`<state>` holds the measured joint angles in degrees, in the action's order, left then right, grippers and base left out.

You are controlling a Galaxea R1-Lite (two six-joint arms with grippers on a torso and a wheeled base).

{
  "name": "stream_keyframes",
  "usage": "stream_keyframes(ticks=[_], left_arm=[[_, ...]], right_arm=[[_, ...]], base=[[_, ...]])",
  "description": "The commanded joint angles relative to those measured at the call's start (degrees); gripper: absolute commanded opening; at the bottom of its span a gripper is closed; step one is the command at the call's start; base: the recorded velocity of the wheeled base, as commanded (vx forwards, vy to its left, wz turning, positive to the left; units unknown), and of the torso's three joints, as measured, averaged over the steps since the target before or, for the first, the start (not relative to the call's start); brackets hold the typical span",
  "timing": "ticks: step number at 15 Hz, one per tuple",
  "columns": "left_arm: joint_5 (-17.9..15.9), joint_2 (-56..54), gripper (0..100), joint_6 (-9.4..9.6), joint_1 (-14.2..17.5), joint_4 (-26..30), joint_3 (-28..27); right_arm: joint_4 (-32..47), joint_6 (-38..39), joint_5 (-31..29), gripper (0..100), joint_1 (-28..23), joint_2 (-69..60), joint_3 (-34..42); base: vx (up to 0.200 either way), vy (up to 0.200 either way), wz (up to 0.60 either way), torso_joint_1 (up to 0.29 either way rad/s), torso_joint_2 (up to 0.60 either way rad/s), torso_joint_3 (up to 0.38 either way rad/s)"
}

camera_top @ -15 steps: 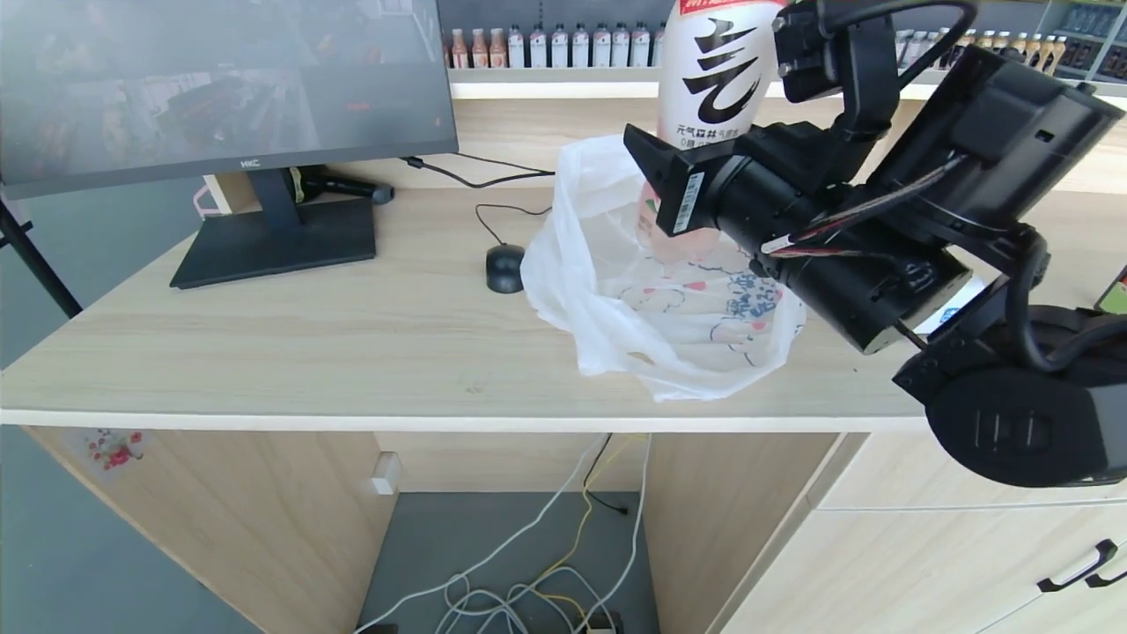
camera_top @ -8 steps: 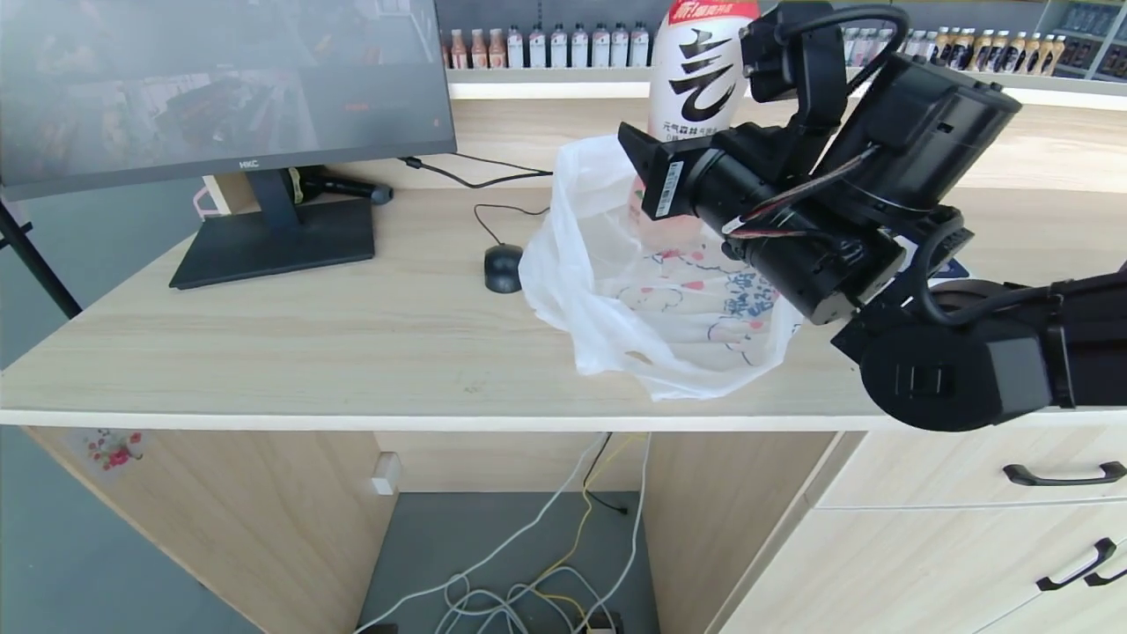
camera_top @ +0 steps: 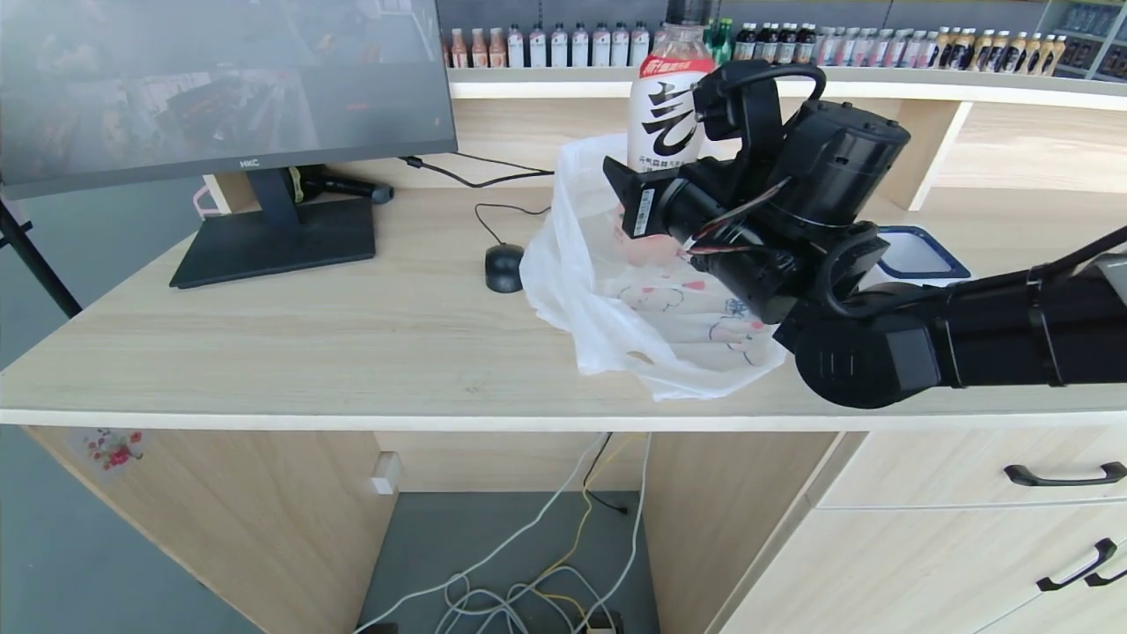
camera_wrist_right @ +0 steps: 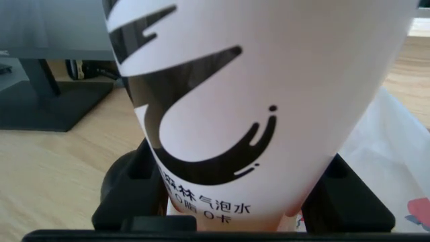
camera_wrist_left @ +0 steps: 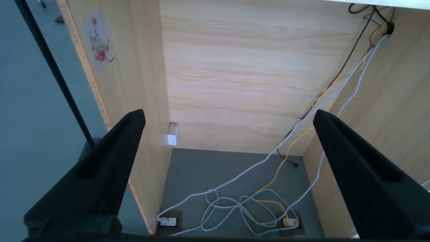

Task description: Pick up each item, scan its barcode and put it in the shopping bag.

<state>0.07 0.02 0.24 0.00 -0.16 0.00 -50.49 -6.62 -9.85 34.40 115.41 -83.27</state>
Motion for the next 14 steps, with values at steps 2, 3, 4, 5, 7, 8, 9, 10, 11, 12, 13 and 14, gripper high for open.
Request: stream_keyframes(ticks=[2,3,4,5,7,8,9,10,11,12,13,14], left_arm=[[0.0,0.0,100,0.02,0.0,0.0,0.0],[0.0,0.0,100,0.02,0.0,0.0,0.0],[0.0,0.0,100,0.02,0.0,0.0,0.0],[0.0,0.0,100,0.02,0.0,0.0,0.0],[0.0,0.0,100,0.02,0.0,0.0,0.0],[0.0,0.0,100,0.02,0.0,0.0,0.0],[0.0,0.0,100,0.02,0.0,0.0,0.0],[0.0,0.0,100,0.02,0.0,0.0,0.0],[0.0,0.0,100,0.02,0.0,0.0,0.0],[0.0,0.0,100,0.02,0.0,0.0,0.0],[0.0,0.0,100,0.02,0.0,0.0,0.0],[0.0,0.0,100,0.02,0.0,0.0,0.0]], right_arm=[[1.6,0.1,1.2,0,-1.4,4.7,-6.4],[2.2,0.1,1.6,0,-1.6,5.6,-7.8],[3.6,0.1,1.6,0,-2.0,6.3,-9.1],[4.7,0.2,1.8,0,-2.4,7.0,-10.2],[5.0,1.2,1.9,0,-2.8,8.3,-11.5],[5.0,1.3,1.9,0,-2.8,8.8,-11.6],[5.0,1.3,1.9,0,-2.8,9.0,-11.6],[5.0,1.3,1.9,0,-2.8,9.3,-11.6],[4.9,1.3,1.9,0,-2.8,9.6,-11.4],[4.9,1.3,1.9,0,-2.8,10.1,-11.6],[4.8,1.3,1.9,0,-2.8,10.5,-11.6],[4.8,1.3,1.9,0,-2.8,10.6,-11.9]], base=[[0.000,0.000,0.00,0.000,0.00,0.000],[0.000,0.000,0.00,0.000,0.00,0.000],[0.000,0.000,0.00,0.000,0.00,0.000],[0.000,0.000,0.00,0.000,0.00,0.000],[0.000,0.000,0.00,0.000,0.00,0.000],[0.000,0.000,0.00,0.000,0.00,0.000],[0.000,0.000,0.00,0.000,0.00,0.000],[0.000,0.000,0.00,0.000,0.00,0.000],[0.000,0.000,0.00,0.000,0.00,0.000],[0.000,0.000,0.00,0.000,0.00,0.000],[0.000,0.000,0.00,0.000,0.00,0.000],[0.000,0.000,0.00,0.000,0.00,0.000]])
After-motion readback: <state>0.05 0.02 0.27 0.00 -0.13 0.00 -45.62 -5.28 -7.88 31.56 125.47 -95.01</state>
